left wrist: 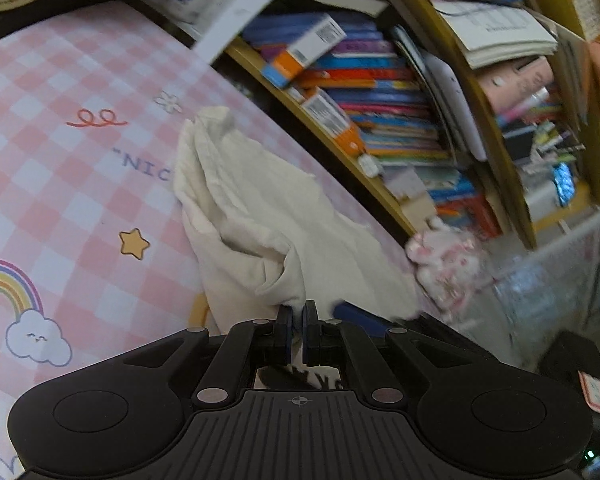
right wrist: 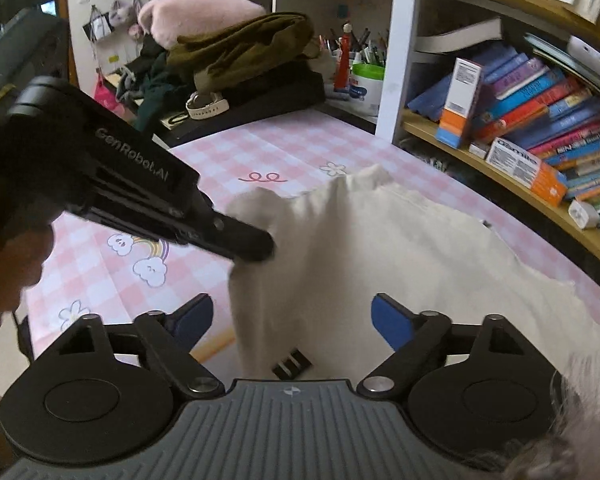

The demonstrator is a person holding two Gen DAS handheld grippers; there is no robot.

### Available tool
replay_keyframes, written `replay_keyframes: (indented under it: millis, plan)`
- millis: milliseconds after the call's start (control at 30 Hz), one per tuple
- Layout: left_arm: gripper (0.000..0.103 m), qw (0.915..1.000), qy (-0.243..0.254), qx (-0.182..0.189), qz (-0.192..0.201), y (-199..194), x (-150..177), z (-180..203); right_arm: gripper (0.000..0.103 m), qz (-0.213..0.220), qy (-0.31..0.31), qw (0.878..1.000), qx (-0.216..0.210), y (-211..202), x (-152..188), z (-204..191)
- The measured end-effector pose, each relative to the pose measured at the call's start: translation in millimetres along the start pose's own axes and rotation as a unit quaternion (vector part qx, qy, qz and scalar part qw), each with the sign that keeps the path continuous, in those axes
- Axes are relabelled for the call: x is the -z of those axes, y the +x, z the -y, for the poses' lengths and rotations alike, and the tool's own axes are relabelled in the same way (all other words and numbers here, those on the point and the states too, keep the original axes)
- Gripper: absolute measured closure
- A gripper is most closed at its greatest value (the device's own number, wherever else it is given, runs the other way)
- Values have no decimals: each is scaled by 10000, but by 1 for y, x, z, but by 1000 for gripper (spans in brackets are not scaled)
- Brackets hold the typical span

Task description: Fold clothes

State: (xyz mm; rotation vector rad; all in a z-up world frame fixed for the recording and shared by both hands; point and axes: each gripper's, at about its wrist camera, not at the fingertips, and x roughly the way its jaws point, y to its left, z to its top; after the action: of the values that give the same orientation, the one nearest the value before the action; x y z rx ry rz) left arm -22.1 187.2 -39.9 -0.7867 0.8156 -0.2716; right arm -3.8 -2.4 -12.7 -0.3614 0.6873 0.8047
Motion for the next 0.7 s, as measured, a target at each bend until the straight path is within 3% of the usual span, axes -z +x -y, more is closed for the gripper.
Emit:
replay_keyframes:
  millis: [100,200,267,300,333,400,467,533,667,700]
  plan:
    - [100,9998,44,137,-124,-2,-2,-5,42,-80,57,9999,78,12,-4,-7]
    - [100,9996,-56,234,-153,-6,-5,-16,66,-165,144,9997,83,23,-5,-12]
    - [94,9993,-242,249,-144,-11,-7,-28,95,-235,230,9995,10,29,-5,-14]
    - [84,9990,-334,256,-140,-13,-9,-34,96,-247,300,9992,40,31,-6,-14]
    - [61,9986,-427,263,-135,-15,-10,-40,98,-242,436,9987,99,31,-6,-12]
    - [27,9977,-612,277,-127,-19,-12,-51,99,-227,746,9967,225,31,-5,-5]
    - [26,9951,-900,388,-150,-21,-13,-66,99,-240,928,9951,260,31,-4,-2]
    - [19,9862,-1442,764,-278,-8,-12,-82,99,-300,905,9953,149,32,-5,-5]
    - [10,9546,-2510,1515,-535,17,-7,-114,99,-418,858,9954,-74,33,-6,-12]
    - [8,9514,-2587,1567,-580,23,-7,-115,99,-448,846,9953,-129,34,-6,-14]
